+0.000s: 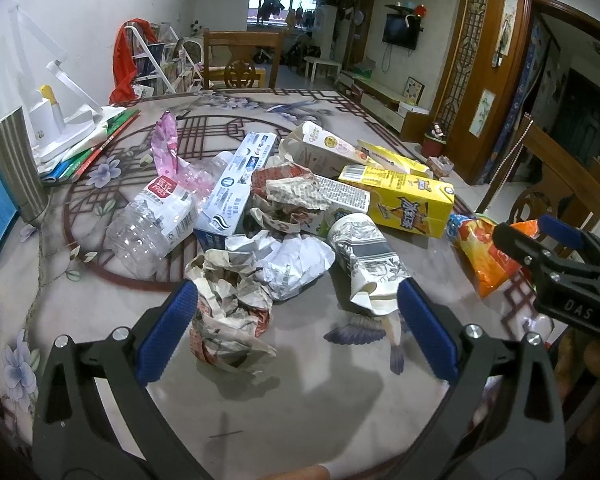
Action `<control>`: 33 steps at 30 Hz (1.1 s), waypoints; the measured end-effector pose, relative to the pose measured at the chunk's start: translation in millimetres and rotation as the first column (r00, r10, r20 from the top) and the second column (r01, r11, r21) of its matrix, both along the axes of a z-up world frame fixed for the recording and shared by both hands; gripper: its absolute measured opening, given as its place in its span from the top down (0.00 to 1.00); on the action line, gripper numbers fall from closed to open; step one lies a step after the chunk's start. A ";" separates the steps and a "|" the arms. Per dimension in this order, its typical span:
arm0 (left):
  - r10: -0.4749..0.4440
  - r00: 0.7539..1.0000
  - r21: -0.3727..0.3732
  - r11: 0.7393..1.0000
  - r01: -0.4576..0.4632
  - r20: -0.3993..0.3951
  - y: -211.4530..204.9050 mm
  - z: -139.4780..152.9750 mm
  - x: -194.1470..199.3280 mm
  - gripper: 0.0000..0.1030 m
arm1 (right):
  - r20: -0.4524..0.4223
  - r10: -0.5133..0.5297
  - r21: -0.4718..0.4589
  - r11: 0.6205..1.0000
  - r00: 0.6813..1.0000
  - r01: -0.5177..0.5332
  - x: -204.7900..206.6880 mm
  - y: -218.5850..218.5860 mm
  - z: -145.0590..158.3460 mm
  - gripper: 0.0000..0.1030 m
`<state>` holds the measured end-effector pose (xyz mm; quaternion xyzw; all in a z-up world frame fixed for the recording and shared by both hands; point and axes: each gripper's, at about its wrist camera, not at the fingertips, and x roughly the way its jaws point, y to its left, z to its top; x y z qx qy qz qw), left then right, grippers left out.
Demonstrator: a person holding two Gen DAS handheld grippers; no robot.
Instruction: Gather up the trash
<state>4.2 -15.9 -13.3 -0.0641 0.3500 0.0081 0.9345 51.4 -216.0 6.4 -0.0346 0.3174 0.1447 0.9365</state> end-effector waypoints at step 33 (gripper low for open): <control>0.014 0.999 -0.039 0.999 -0.017 -0.052 10.6 -0.5 3.5 0.05 | -0.028 -0.053 0.027 0.998 0.998 0.053 10.3 -27.5 1.3 0.07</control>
